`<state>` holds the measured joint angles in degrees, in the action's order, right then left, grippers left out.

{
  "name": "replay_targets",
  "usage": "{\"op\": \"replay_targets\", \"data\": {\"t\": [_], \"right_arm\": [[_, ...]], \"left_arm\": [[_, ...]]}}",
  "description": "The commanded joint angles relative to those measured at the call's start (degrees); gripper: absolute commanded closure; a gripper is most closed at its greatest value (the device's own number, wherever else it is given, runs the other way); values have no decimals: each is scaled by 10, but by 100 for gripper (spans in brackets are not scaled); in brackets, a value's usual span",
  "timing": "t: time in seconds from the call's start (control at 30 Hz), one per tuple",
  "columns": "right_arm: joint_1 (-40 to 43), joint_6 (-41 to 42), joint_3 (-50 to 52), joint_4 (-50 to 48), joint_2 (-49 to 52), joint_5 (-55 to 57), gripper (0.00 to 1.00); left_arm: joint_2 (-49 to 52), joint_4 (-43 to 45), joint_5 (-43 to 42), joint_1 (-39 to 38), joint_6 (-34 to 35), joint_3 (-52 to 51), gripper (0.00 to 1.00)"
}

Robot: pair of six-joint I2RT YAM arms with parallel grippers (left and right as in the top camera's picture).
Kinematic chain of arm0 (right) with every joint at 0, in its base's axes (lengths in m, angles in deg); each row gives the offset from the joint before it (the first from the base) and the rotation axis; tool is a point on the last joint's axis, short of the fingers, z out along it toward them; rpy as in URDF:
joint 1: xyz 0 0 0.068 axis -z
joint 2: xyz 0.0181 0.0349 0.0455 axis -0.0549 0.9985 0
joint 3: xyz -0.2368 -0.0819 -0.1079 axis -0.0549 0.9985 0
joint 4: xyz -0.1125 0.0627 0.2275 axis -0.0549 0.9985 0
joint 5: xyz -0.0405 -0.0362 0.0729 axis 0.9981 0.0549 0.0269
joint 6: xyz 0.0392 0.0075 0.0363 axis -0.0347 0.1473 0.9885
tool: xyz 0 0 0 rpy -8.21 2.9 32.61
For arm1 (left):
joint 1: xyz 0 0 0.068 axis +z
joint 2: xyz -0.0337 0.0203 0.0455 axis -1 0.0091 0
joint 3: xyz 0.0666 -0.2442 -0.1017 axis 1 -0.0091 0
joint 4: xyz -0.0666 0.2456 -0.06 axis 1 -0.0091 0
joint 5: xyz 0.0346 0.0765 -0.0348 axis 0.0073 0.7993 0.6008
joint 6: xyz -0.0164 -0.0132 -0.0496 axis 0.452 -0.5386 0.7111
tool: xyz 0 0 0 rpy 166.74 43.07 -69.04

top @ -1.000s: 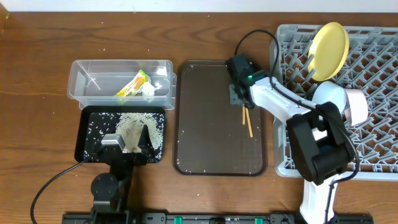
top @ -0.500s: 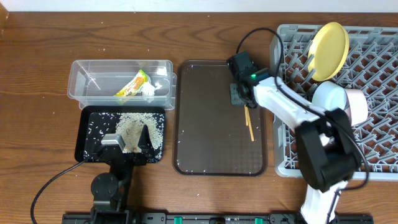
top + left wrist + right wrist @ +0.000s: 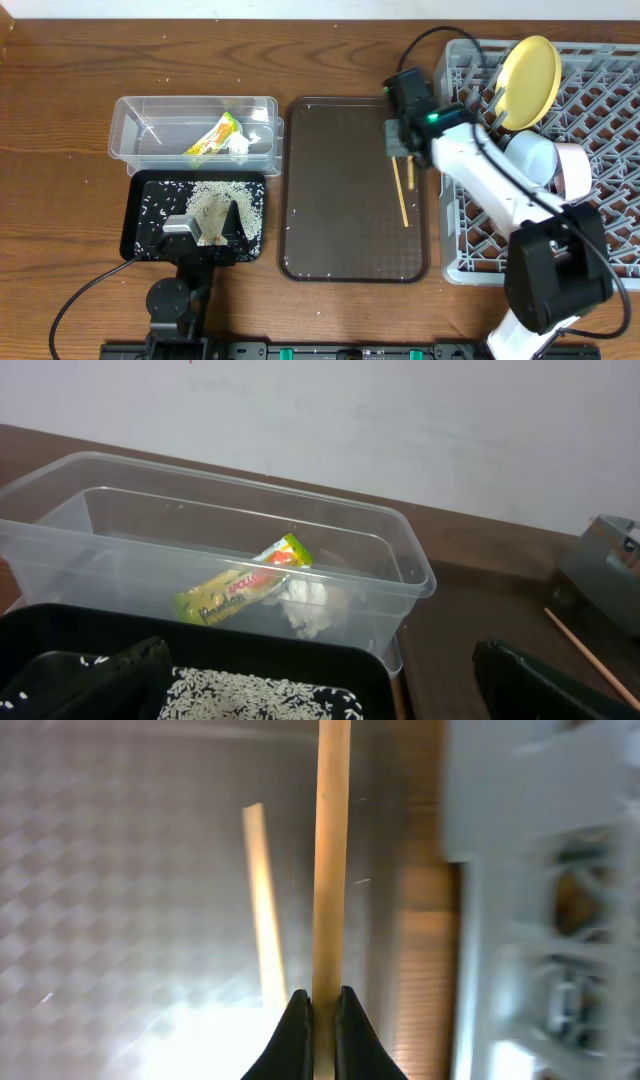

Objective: Sort waste into correct bins and load items into the dishwasher rack
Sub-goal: 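Pick one chopstick from the brown tray and drop it in the rack, then pick the second chopstick and place it in the rack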

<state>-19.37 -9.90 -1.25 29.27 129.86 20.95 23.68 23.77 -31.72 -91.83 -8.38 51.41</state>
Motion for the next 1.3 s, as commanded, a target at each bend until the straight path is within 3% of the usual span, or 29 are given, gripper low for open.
{"op": "replay_targets", "data": {"t": [0.0,0.13,0.37,0.4,0.47,0.5,0.8,0.93,1.17,1.27], "right_arm": [[67,-47,0,-8,-56,-20,99],[127,-127,0,-3,-79,-129,99],[155,-187,0,40,-27,-111,99],[152,-187,0,41,-20,-111,94],[139,-180,0,44,-16,-112,72],[129,-171,0,44,-18,-111,68],[-8,-161,0,30,-37,-97,57],[-35,-109,0,24,-5,-30,57],[-36,-87,0,7,94,-28,60],[-35,-74,0,11,122,-36,76]], "left_arm": [[0,-18,-6,2,-5,-10,2],[0,-18,-6,2,-5,-10,2],[0,-18,-6,2,-5,-10,2],[0,-18,-6,2,-5,-10,2],[0,-18,-6,2,-5,-10,2],[0,-18,-6,2,-5,-10,2],[0,-18,-6,2,-5,-10,2],[0,-18,-6,2,-5,-10,2],[0,-18,-6,2,-5,-10,2],[0,-18,-6,2,-5,-10,2]]}}
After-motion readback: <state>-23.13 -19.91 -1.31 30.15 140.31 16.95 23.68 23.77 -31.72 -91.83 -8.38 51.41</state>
